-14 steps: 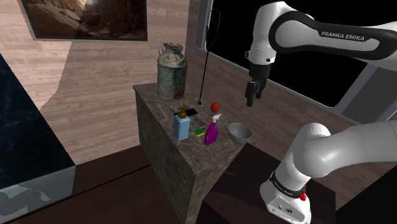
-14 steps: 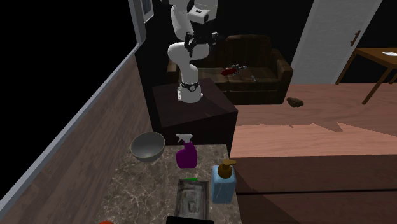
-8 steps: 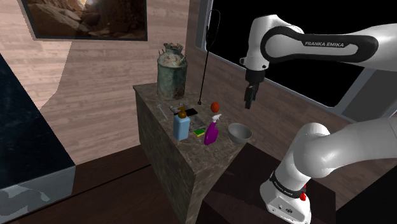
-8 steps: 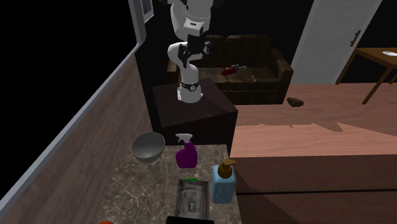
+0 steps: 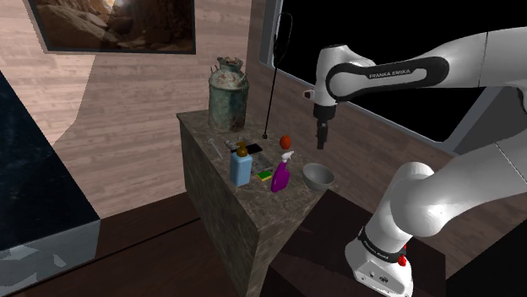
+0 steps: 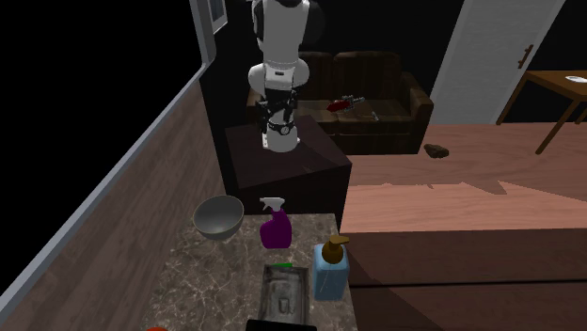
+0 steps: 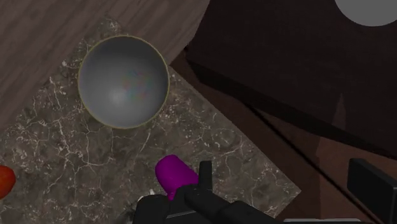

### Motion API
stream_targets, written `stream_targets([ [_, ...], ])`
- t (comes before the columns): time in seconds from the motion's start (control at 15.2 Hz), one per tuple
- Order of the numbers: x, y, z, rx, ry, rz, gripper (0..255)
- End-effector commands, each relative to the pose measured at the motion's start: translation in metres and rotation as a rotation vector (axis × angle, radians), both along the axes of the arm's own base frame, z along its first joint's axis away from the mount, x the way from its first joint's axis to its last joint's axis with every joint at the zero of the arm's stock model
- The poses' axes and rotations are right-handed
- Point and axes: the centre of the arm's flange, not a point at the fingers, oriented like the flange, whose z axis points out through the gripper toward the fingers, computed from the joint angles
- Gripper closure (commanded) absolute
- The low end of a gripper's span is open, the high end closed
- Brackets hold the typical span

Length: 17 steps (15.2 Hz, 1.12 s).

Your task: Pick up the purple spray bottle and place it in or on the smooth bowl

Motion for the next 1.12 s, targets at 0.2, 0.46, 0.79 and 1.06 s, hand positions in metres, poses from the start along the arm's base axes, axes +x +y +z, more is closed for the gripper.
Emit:
stream_targets([
  [0.2, 0.041, -0.024, -0.044, 0.013, 0.002, 0.209, 0],
  [0.46, 0.076, -0.037, -0.08, 0.025, 0.005, 0.371, 0],
  [0.79, 0.121, -0.045, -0.124, 0.039, 0.008, 0.573, 0],
  [1.06, 0.139, -0.045, -0.148, 0.045, 0.009, 0.658, 0],
])
